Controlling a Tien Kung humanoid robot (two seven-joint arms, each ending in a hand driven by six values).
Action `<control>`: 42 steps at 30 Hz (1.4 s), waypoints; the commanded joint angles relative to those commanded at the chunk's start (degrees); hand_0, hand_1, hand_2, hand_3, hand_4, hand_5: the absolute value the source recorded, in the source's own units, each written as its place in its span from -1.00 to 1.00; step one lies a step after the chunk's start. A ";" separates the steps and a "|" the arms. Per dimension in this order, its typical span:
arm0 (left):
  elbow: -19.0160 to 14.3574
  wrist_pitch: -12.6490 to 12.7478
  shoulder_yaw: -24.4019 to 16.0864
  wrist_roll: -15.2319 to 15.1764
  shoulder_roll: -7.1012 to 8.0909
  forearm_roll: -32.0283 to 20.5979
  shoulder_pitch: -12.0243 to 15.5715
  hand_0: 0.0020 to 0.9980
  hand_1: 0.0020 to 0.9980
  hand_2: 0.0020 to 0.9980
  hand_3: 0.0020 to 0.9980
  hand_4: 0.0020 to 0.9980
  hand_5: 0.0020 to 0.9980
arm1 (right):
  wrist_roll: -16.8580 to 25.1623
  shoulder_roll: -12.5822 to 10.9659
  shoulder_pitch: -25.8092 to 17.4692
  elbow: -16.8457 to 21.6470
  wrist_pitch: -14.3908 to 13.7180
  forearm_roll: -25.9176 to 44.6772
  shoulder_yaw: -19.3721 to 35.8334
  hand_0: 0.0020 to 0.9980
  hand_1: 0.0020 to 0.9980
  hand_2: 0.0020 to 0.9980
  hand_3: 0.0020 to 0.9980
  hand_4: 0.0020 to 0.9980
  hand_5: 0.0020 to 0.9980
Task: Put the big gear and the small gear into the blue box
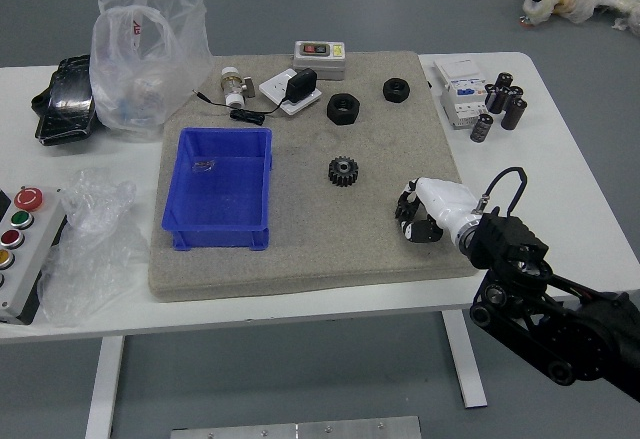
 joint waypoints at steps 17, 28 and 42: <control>-0.23 -0.25 -0.77 0.71 -0.10 1.09 -0.08 0.40 0.27 0.28 0.60 0.41 -0.05 | 5.31 7.51 14.00 -5.32 -6.21 0.85 -9.61 -0.70 -0.37 -0.29 0.06 -0.30 -1.00; -0.45 -0.79 -1.89 1.56 0.08 2.94 -0.41 0.40 0.27 0.28 0.60 0.41 -0.04 | 10.64 13.50 24.89 -9.66 -9.79 6.50 -21.41 -0.66 -0.35 -0.31 0.16 -0.32 -1.00; -0.62 -0.82 -2.22 1.99 0.31 3.30 -0.41 0.40 0.27 0.28 0.60 0.41 -0.04 | 12.73 17.37 28.47 -12.02 -6.48 6.27 -29.09 -0.30 0.45 0.61 0.67 0.08 -0.67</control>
